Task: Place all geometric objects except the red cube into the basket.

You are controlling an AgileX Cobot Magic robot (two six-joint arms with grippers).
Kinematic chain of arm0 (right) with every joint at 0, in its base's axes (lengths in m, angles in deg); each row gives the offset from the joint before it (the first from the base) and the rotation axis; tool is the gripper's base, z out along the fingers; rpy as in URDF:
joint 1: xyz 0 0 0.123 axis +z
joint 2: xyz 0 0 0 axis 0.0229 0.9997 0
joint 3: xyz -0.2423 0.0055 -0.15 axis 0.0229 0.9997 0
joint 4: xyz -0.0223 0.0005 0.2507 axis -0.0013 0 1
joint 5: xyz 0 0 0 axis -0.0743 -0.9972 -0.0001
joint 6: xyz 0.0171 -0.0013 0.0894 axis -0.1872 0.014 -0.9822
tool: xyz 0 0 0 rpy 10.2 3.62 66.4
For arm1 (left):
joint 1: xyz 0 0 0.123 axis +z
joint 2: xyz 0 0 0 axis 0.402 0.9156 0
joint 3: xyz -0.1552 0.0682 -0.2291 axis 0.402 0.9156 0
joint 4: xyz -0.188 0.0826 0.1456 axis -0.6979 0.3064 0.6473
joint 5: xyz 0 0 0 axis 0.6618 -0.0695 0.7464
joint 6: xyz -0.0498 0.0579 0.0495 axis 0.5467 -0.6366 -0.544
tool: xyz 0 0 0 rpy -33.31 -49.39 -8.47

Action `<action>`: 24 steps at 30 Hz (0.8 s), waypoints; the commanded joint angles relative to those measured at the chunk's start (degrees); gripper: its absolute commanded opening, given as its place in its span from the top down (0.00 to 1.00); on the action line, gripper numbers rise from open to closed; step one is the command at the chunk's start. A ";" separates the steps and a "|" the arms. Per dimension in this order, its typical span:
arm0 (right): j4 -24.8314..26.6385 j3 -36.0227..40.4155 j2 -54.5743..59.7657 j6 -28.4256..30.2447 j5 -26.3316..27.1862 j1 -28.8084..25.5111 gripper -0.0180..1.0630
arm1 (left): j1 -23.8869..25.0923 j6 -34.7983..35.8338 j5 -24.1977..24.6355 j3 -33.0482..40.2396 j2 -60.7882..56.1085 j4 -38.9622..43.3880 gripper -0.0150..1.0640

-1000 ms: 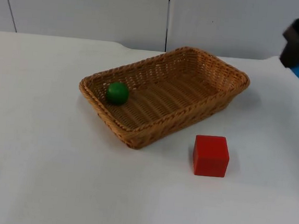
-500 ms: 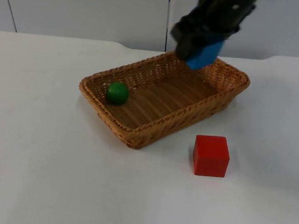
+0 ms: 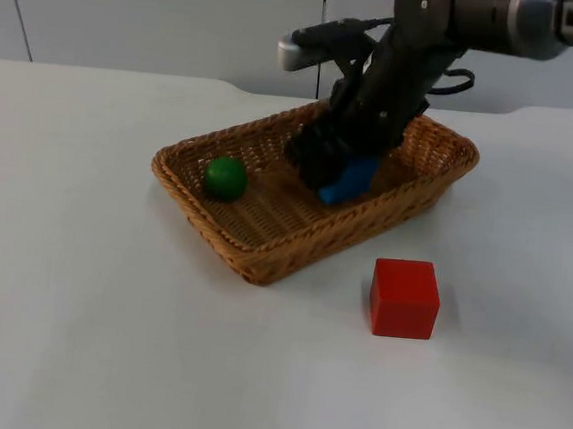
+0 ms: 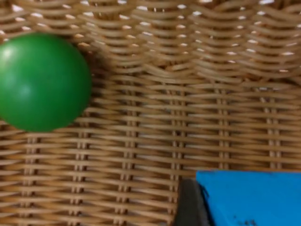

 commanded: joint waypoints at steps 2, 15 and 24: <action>0.58 -0.65 -0.31 -0.06 1.18 0.17 0.35 | 0.24 0.12 -0.15 0.33 -0.38 0.04 0.01; 1.66 -0.65 -11.15 -0.60 -5.55 0.17 0.14 | 0.24 0.12 0.08 0.33 -0.38 0.04 0.01; 1.66 -0.01 -24.90 -0.60 -13.38 0.17 0.14 | 0.24 0.12 0.08 0.33 -0.38 0.04 0.01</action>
